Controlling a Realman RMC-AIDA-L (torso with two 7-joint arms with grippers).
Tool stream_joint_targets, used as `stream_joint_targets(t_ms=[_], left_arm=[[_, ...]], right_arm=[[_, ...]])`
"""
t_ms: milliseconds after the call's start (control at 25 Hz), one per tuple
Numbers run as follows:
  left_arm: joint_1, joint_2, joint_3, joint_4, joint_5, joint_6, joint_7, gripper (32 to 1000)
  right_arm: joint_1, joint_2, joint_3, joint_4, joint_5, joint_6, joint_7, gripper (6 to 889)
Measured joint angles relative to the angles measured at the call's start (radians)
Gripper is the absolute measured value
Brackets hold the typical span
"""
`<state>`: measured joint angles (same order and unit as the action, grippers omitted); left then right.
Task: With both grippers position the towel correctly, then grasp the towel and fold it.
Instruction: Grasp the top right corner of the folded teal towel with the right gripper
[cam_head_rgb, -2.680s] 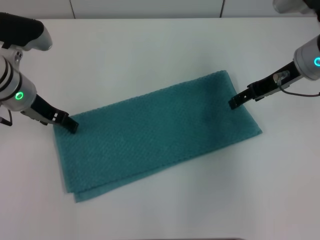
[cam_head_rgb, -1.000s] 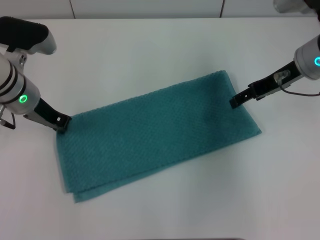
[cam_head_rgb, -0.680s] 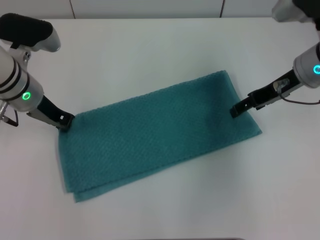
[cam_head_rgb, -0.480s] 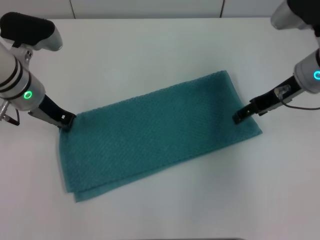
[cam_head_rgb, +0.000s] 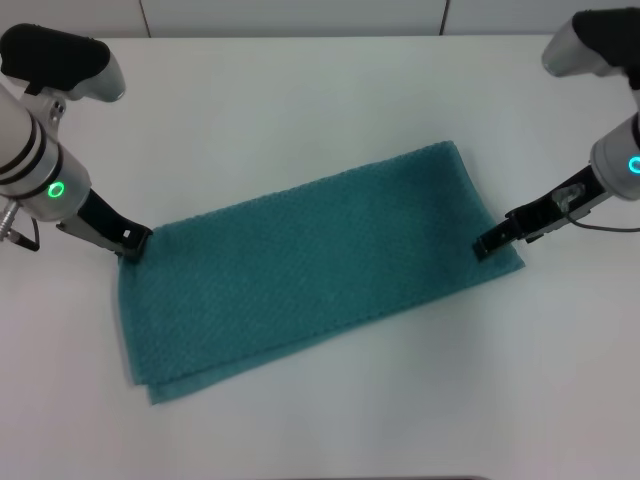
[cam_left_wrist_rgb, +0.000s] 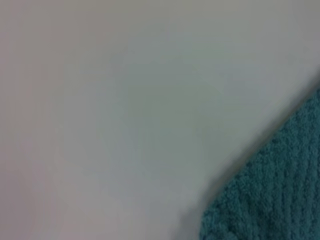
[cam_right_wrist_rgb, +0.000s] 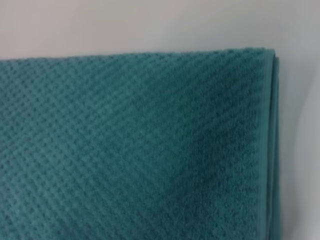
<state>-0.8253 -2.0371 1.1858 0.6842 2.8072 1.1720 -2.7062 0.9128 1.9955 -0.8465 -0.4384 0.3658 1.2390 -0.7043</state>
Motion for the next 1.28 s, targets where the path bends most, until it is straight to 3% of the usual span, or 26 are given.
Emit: stream_joint_targets(t_ms=[880,1280], left_arm=[[-0.002,0.0000,0.000,0.000,0.000,0.000,-0.003,56],[-0.002,0.0000,0.000,0.000,0.000,0.000,-0.003,60]], right_arm=[[0.000,0.014,-0.011,0.068,-0.001,-0.104,-0.010,687],[-0.008,0.014,-0.011,0.069,-0.001,-0.105,-0.026,259]])
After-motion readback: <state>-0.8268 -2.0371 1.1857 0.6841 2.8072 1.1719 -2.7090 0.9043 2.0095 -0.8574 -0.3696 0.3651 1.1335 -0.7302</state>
